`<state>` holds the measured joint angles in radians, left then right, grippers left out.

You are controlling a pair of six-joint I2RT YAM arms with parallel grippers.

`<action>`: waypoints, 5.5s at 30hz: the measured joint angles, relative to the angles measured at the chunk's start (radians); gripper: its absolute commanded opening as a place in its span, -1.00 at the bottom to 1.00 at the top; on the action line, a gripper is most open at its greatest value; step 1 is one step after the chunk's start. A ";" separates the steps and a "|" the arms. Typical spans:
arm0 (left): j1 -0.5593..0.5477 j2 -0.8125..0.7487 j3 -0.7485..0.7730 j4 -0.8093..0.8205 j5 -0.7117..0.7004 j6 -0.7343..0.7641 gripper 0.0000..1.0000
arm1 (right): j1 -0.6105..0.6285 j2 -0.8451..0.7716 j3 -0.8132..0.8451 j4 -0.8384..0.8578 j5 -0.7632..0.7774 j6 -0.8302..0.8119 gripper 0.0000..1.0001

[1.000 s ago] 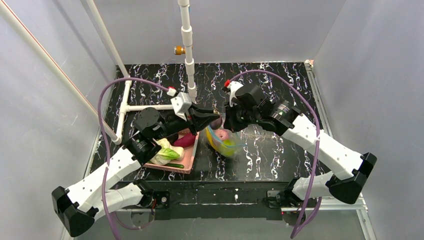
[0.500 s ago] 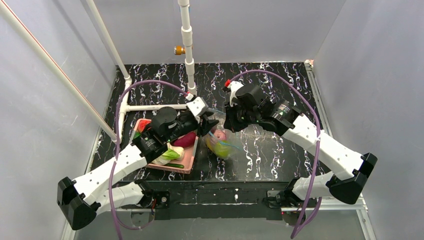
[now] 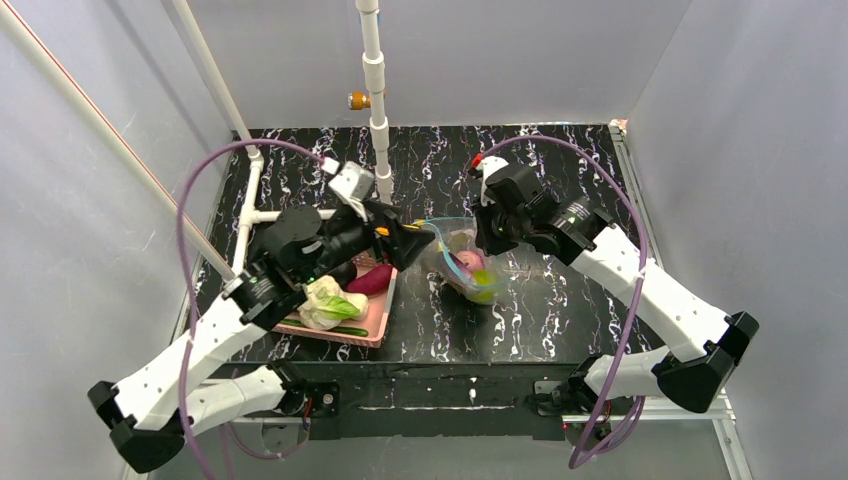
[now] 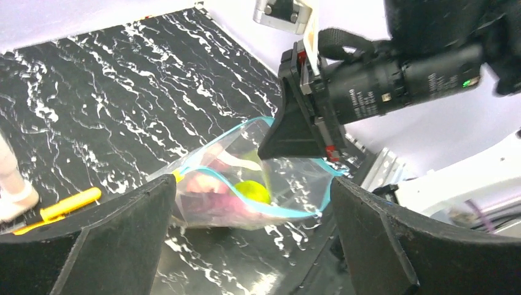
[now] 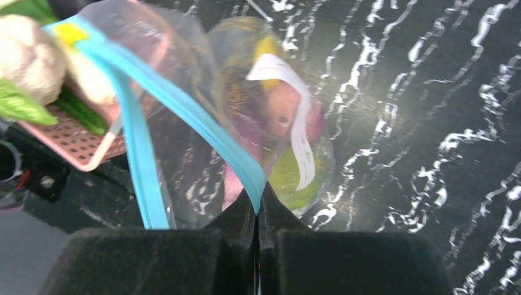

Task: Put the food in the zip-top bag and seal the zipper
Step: Place the fake vegetable in the zipper food storage bag, then pick up the fake vegetable from the bin, then place the fake vegetable in the zipper food storage bag.

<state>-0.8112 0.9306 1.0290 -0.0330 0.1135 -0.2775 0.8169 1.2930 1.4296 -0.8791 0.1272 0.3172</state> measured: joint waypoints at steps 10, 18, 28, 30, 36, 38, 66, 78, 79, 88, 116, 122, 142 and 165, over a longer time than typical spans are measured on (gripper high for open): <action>0.001 -0.140 0.099 -0.555 -0.274 -0.343 0.97 | -0.018 -0.021 -0.001 -0.022 0.039 -0.023 -0.97; 0.005 -0.178 0.056 -0.915 -0.454 -0.479 0.97 | -0.018 -0.014 0.012 -0.019 0.015 -0.029 -0.97; 0.005 -0.099 0.035 -1.085 -0.611 -0.523 0.96 | -0.018 -0.017 -0.075 0.022 -0.073 -0.002 -0.97; 0.005 -0.079 0.029 -1.089 -0.624 -0.529 0.97 | -0.018 -0.016 -0.078 0.024 -0.085 0.000 -0.97; 0.005 0.050 0.026 -1.113 -0.676 -0.575 0.97 | -0.018 -0.006 -0.003 -0.005 -0.055 -0.012 -0.97; 0.005 0.071 0.026 -1.127 -0.697 -0.590 0.97 | -0.018 -0.010 0.030 -0.006 -0.039 -0.020 -0.97; 0.007 0.252 -0.087 -1.044 -0.727 -0.643 0.83 | -0.018 -0.008 -0.051 0.045 -0.079 -0.009 -0.97; 0.024 0.260 -0.107 -1.045 -0.738 -0.662 0.63 | -0.018 -0.019 -0.072 0.066 -0.080 -0.007 -0.97; 0.025 0.260 -0.110 -1.044 -0.740 -0.665 0.55 | -0.018 -0.020 -0.074 0.067 -0.082 -0.006 -0.97; 0.029 0.216 -0.117 -1.040 -0.740 -0.637 -0.41 | -0.018 -0.040 -0.087 0.074 -0.082 -0.006 -0.97; 0.035 -0.285 0.059 -0.696 -0.399 -0.518 -1.00 | -0.015 0.035 0.006 0.065 0.001 -0.006 -0.97; 0.035 -0.255 0.058 -0.463 -0.201 -0.581 -1.00 | 0.011 0.073 0.009 0.068 0.001 0.002 -0.97; 0.036 -0.003 -0.021 -0.191 -0.040 -0.921 -1.00 | 0.028 -0.019 -0.047 0.193 0.009 0.073 -0.97; -0.006 0.168 0.079 -0.463 -0.163 -0.954 -1.00 | 0.105 0.039 -0.051 0.224 0.025 0.018 -0.97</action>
<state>-0.8177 1.0988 1.1084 -0.4957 -0.0498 -1.2320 0.9222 1.3319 1.3781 -0.6552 0.1520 0.3351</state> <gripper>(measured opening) 0.381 0.022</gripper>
